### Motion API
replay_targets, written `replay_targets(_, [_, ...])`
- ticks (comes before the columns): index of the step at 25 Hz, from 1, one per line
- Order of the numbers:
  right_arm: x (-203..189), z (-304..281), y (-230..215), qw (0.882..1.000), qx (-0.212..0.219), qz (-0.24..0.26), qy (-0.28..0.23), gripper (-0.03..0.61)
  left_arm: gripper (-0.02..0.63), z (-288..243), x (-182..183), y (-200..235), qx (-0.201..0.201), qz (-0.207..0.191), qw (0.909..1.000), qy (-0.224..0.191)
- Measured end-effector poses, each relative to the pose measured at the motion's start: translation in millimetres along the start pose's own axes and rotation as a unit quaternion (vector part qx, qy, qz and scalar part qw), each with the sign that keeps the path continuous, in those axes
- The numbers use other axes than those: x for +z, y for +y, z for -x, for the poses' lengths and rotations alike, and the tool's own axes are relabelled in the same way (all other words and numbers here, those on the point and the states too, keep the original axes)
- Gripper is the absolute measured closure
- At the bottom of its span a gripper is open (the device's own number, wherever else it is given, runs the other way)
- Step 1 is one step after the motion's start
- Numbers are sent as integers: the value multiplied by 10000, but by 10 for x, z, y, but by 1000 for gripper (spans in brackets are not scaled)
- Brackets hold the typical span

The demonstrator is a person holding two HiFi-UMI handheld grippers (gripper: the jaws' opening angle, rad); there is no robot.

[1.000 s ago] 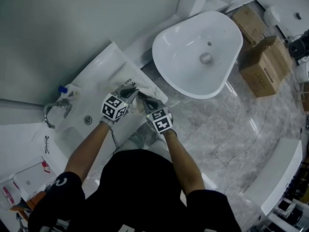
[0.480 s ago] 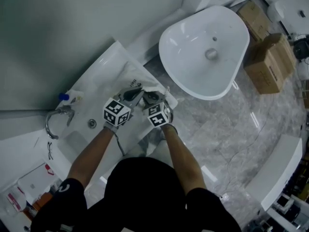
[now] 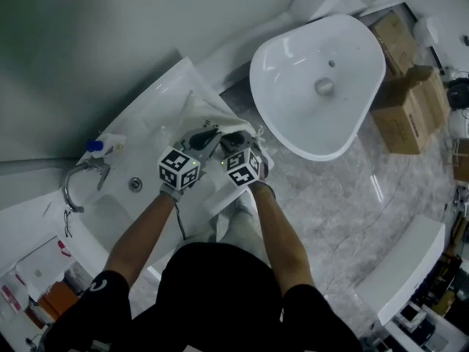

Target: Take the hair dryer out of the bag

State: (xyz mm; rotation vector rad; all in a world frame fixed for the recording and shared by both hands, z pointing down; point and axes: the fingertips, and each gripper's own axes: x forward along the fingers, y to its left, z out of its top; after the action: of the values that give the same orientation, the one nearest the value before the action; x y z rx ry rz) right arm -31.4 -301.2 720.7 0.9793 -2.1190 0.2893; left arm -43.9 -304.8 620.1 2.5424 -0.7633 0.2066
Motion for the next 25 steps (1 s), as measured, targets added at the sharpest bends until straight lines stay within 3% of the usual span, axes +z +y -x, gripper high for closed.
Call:
replay_targets(5, [70, -144, -125, 9985, 129, 429, 309, 359, 563, 33, 65, 197, 207, 249, 9993, -160])
replay_targets(8, [90, -227, -183, 9971, 232, 567, 442, 353, 555, 164, 99, 414, 527, 381, 9975, -286])
replay_targets(13, [36, -328, -189, 9924, 487, 810, 787, 334, 555, 364, -166, 847, 1089, 562, 9925, 29])
replay_targets(18, [-4, -325, -84, 9775, 938, 1459, 1202, 307, 555, 378, -407, 949, 1231, 428, 9904, 456])
replay_targets(25, [-72, -414, -123, 9710, 1181, 1533, 1405, 309, 555, 352, -435, 952, 1291, 342, 9895, 546])
